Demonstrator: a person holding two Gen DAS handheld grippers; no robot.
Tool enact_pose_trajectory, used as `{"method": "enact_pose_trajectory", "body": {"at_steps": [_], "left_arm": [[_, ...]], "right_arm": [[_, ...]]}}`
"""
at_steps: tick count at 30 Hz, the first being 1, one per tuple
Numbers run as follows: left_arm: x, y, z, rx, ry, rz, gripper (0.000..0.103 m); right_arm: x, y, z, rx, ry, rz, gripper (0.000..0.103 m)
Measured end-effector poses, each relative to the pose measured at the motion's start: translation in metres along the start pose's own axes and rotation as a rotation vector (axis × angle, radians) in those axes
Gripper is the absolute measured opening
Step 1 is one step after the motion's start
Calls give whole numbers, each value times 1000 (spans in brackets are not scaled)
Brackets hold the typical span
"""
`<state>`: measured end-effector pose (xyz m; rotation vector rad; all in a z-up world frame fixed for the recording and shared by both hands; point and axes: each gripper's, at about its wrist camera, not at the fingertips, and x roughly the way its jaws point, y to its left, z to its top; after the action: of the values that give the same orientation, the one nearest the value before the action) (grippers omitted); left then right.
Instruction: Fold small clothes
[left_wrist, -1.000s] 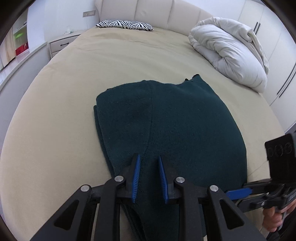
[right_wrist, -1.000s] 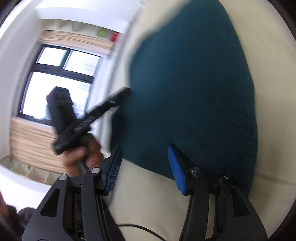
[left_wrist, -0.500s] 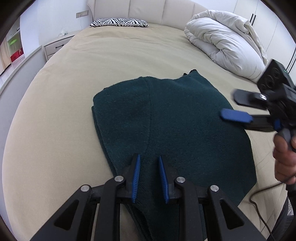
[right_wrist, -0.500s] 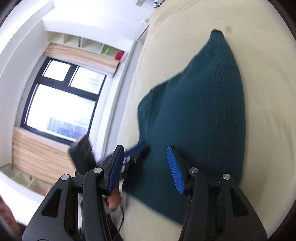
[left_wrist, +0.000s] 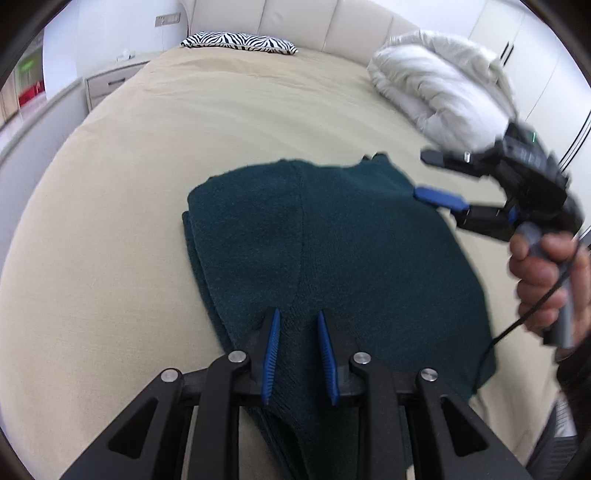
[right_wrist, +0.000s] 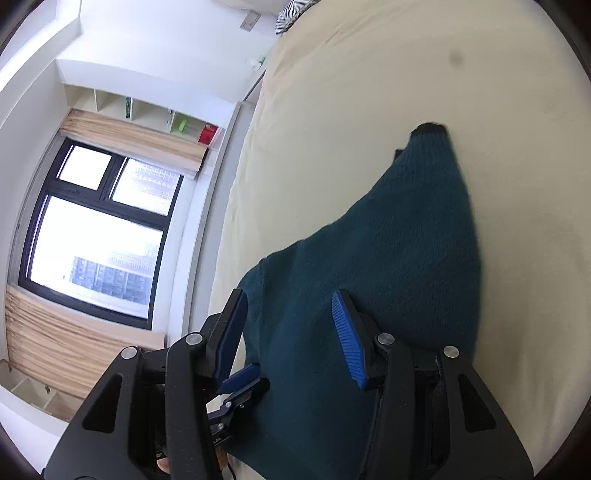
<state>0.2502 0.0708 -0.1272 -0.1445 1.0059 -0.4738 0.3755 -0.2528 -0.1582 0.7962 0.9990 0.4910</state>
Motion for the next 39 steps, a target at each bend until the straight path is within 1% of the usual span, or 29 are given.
{"method": "enact_pose_trajectory", "body": {"at_steps": [1,2,3,4,5,6,8,10,12,14,16,18,22,23,27,29,31,32,34,36,37,39], "left_arm": [[-7,7,2,-23,-23,-29,30],[-14,14,3,-42,-48,-29,35],[-22,20,4,-60,-74,-13,47],[-27,28,5,-80,-92,-5,55],[-29,34,5,-100,-95,-10,56],[-30,42,5,-130,-90,-22,56],[-27,57,2,-203,-69,-43,56],[-21,63,-1,-240,-34,-55,56],[-11,67,-3,-279,11,-93,56],[-3,73,-7,-324,39,-140,56],[1,77,-8,-358,44,-178,56],[3,81,-9,-393,50,-225,56],[10,83,-12,-433,74,-299,56],[12,83,-13,-437,77,-302,56],[17,86,-16,-464,68,-326,55],[19,88,-16,-483,57,-341,53],[20,90,-18,-490,55,-338,45],[20,90,-19,-491,53,-335,43],[20,89,-20,-491,52,-329,34],[19,86,-20,-483,44,-318,30],[17,84,-20,-477,40,-311,28],[14,80,-19,-461,31,-299,26]], "right_arm": [[-9,-3,0,7,-30,-16,47],[-19,-5,-1,5,-65,-29,50],[-30,-6,-2,-6,-87,-39,57],[-40,-6,-3,-21,-106,-51,62],[-51,-5,-8,-50,-124,-61,70],[-59,-6,-11,-67,-128,-60,75],[-72,-13,-18,-68,-119,-53,77],[-72,-17,-31,-44,-109,-50,77],[-82,-37,-41,-9,-91,-52,77],[-81,-56,-51,30,-52,-55,78],[-78,-71,-59,55,-15,-44,78],[-67,-78,-65,72,31,-8,77],[-52,-76,-74,37,84,13,73],[-49,-75,-75,39,98,25,70],[-44,-69,-80,22,124,9,70],[-39,-68,-81,22,133,3,70],[-33,-64,-81,24,143,-9,70],[-30,-63,-81,23,149,-20,69],[-29,-58,-81,21,151,-33,67],[-28,-55,-83,16,149,-54,58],[-28,-54,-84,8,144,-64,56],[-29,-48,-87,-20,127,-90,49]]}}
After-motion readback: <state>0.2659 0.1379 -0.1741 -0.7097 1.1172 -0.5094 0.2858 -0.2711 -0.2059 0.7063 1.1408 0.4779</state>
